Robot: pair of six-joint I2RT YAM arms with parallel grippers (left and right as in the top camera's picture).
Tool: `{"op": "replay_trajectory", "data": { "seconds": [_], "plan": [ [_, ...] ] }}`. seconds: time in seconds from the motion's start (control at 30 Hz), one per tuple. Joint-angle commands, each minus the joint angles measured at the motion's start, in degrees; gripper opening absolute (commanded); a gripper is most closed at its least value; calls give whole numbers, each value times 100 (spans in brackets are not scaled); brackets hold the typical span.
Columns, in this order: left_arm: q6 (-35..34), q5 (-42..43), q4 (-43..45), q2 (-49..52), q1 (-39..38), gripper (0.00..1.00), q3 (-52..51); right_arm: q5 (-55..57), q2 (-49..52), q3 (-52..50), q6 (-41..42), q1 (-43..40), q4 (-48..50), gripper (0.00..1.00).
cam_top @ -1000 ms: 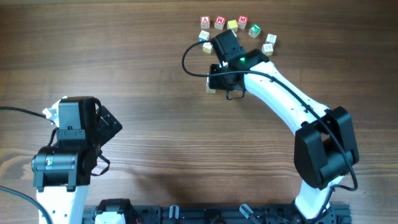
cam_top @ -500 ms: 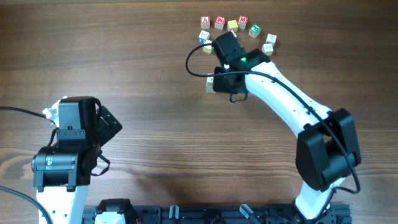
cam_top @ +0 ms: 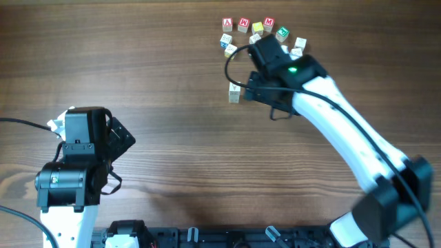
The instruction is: Form a tower
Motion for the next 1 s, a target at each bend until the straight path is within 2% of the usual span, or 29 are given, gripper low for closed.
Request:
{"op": "replay_trajectory", "data": {
  "seconds": [0.0,0.1,0.13,0.17,0.27,0.37,0.43,0.47,0.53,0.6,0.67,0.83,0.93,0.97],
  "plan": [
    [-55,9,2,0,46,100,-7,507,-1182,236,-332,-155,-365,100],
    [-55,9,2,0,46,100,-7,463,-1810,236,-1681,-155,-487,100],
    [-55,9,2,0,46,100,-7,396,-1941,236,-1895,-155,-634,100],
    [-55,9,0,0,46,100,-7,1023,-2114,236,-2015,-160,-824,100],
    [-55,9,2,0,46,100,-7,1945,-2485,236,-2461,-162,-955,100],
    [-55,9,2,0,46,100,-7,2037,-3241,234,-3134,-162,-752,100],
    [-55,9,2,0,46,100,-7,2000,-3753,136,-3731,-199,-131,100],
    [-55,9,2,0,46,100,-7,1668,-4103,-66,-4352,-374,535,100],
    [-55,9,0,0,46,100,-7,328,-4811,-787,-5226,-1117,1786,100],
    [-55,9,2,0,46,100,-7,-1250,-5576,-2070,-5296,-2249,3034,100],
    [-55,9,2,0,46,100,-7,-1937,-6422,-3357,-5274,-2876,4052,100],
    [-55,9,2,0,46,100,-7,-2028,-8839,-6004,-4826,-3366,5637,100],
    [-55,9,0,0,46,100,-7,-2033,-9755,-7219,-4170,-3652,6181,100],
    [-55,9,2,0,46,100,-7,-2028,-9724,-7477,-4070,-3654,6341,100]
  ]
}}
